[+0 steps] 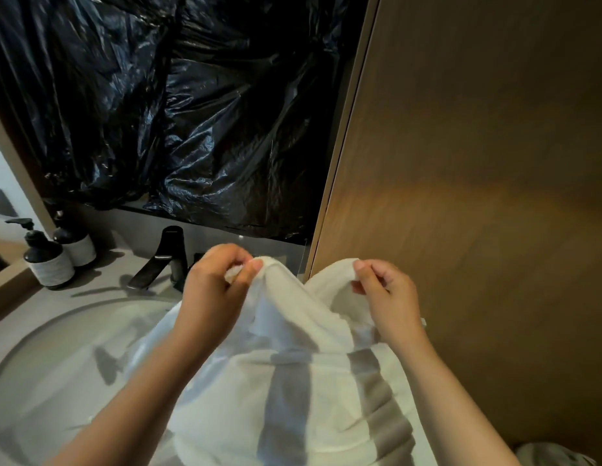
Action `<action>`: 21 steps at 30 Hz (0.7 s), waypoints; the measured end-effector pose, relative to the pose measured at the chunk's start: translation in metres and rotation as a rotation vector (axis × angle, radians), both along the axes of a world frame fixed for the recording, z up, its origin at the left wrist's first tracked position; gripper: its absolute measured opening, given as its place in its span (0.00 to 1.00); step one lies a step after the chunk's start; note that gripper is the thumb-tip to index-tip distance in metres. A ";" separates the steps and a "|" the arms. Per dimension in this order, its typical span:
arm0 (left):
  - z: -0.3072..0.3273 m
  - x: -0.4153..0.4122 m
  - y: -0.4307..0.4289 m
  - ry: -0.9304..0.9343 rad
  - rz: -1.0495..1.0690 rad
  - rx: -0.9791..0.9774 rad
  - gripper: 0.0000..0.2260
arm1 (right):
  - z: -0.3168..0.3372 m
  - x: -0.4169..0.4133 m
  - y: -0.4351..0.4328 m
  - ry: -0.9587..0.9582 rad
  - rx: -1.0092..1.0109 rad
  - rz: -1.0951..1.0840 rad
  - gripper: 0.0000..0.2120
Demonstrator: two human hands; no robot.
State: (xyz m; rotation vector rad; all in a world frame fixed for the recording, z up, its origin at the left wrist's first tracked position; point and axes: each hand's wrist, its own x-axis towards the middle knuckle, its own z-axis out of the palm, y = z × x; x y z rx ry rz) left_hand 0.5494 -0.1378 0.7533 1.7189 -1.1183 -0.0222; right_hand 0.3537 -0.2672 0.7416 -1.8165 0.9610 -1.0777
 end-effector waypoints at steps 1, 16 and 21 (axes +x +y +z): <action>0.011 0.001 0.000 0.005 0.010 -0.021 0.08 | 0.006 0.000 -0.002 -0.028 0.046 0.018 0.11; 0.061 -0.033 0.014 0.056 -0.152 -0.126 0.07 | -0.010 -0.032 0.014 0.257 0.026 0.326 0.15; 0.080 -0.038 0.011 0.044 -0.209 -0.168 0.07 | -0.007 -0.031 0.010 0.335 0.023 0.353 0.04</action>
